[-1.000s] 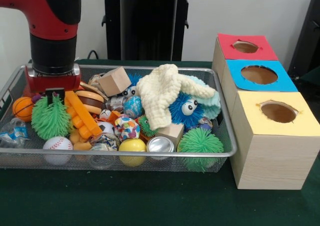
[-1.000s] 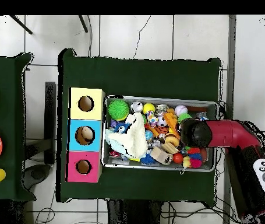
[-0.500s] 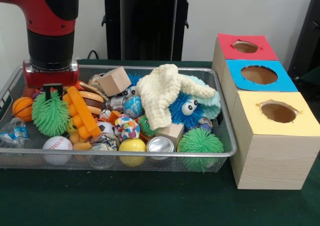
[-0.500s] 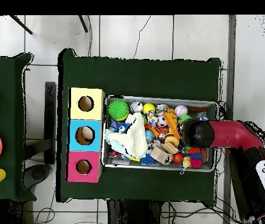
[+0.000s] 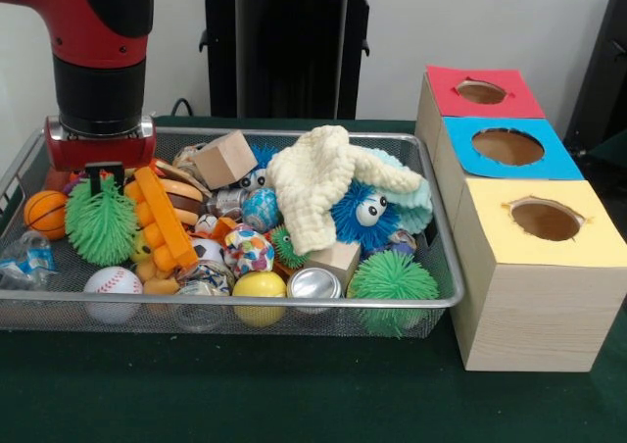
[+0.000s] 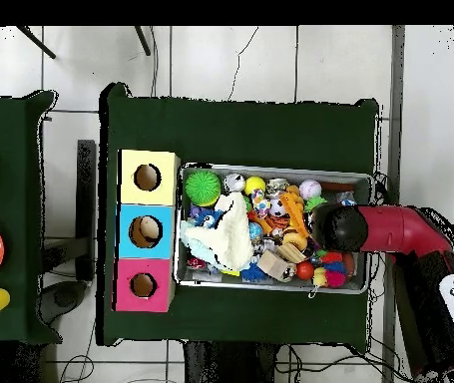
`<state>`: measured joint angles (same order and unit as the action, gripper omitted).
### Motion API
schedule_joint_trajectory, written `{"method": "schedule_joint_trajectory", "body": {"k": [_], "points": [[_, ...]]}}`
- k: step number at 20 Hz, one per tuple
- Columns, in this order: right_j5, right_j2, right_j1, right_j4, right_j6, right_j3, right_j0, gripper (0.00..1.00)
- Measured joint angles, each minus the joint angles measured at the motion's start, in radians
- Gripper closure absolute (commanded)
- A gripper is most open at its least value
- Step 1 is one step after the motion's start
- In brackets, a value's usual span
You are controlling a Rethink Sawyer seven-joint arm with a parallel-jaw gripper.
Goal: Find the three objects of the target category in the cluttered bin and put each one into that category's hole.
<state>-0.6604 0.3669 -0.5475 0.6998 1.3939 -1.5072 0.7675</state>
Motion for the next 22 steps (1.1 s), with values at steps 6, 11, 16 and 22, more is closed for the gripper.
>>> {"method": "schedule_joint_trajectory", "body": {"k": [6,11,16,22], "points": [[0.0,0.0,0.0,0.0,0.0,-0.006,0.0,1.0],[0.0,0.0,0.0,0.0,0.0,-0.012,0.0,1.0],[0.0,0.0,0.0,0.001,0.0,-0.013,0.0,1.0],[0.0,0.0,0.0,0.003,0.0,-0.014,0.0,1.0]]}}
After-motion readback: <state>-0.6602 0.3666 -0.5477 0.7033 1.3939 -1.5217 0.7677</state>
